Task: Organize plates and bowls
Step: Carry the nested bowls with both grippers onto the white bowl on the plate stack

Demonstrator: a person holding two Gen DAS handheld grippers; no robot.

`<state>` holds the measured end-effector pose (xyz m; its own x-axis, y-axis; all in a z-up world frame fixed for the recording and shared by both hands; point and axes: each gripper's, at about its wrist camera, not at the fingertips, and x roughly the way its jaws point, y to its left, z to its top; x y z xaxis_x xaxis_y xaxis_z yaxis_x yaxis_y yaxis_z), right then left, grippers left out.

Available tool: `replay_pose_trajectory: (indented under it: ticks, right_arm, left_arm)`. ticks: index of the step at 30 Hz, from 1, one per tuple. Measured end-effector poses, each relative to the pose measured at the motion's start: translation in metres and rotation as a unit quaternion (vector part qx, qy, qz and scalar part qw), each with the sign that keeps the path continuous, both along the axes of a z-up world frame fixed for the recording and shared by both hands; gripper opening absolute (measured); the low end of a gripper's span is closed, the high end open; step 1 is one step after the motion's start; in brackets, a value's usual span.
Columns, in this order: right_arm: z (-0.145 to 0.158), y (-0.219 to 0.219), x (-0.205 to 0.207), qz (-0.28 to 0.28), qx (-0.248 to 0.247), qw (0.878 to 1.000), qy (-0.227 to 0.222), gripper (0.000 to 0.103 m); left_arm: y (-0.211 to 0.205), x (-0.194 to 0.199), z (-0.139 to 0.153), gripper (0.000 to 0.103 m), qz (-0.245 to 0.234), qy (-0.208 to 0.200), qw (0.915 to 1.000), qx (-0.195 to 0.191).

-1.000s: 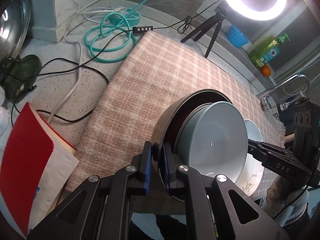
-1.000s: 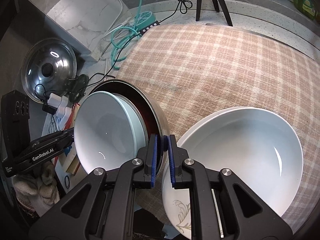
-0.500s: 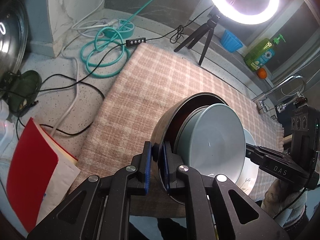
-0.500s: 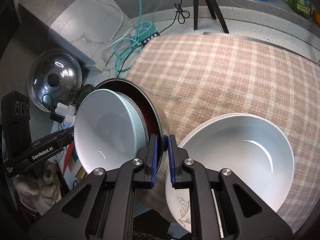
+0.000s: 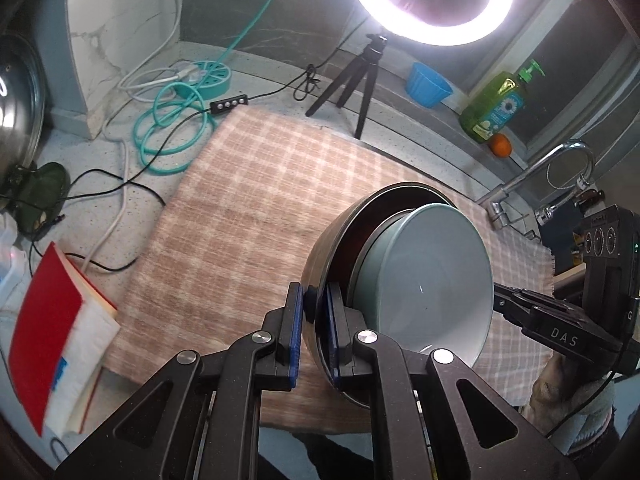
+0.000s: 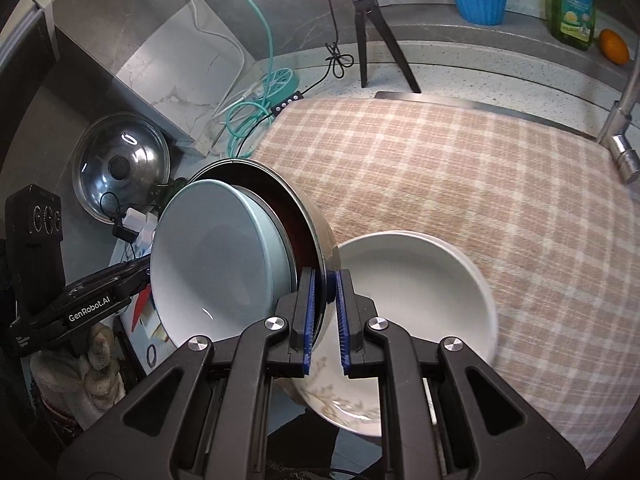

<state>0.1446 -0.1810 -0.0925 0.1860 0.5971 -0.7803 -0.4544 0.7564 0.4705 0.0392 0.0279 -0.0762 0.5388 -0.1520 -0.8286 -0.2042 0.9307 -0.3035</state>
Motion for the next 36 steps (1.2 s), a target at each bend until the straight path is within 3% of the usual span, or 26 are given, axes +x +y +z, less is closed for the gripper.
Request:
replay_pose_trajectory:
  ticks: [8, 16, 29, 36]
  right_arm:
    - [-0.004, -0.051, 0.001, 0.01, -0.02, 1.0, 0.011, 0.011]
    - [-0.023, -0.082, -0.002, 0.017, -0.031, 0.999, 0.035, 0.011]
    - [-0.05, -0.074, 0.005, 0.029, -0.038, 0.997, 0.06, 0.01]
    - [-0.047, -0.071, 0.009, 0.027, -0.039, 0.998, 0.053, 0.01]
  left_arm:
    - [-0.051, -0.004, -0.004, 0.008, 0.003, 0.01, 0.9999, -0.013]
    - [-0.088, -0.017, -0.027, 0.008, 0.009, 0.042, 0.9984, -0.037]
    - [-0.091, -0.019, -0.044, 0.008, 0.029, 0.067, 0.9964, -0.044]
    - [-0.088, -0.013, -0.05, 0.009, 0.028, 0.072, 0.996, -0.045]
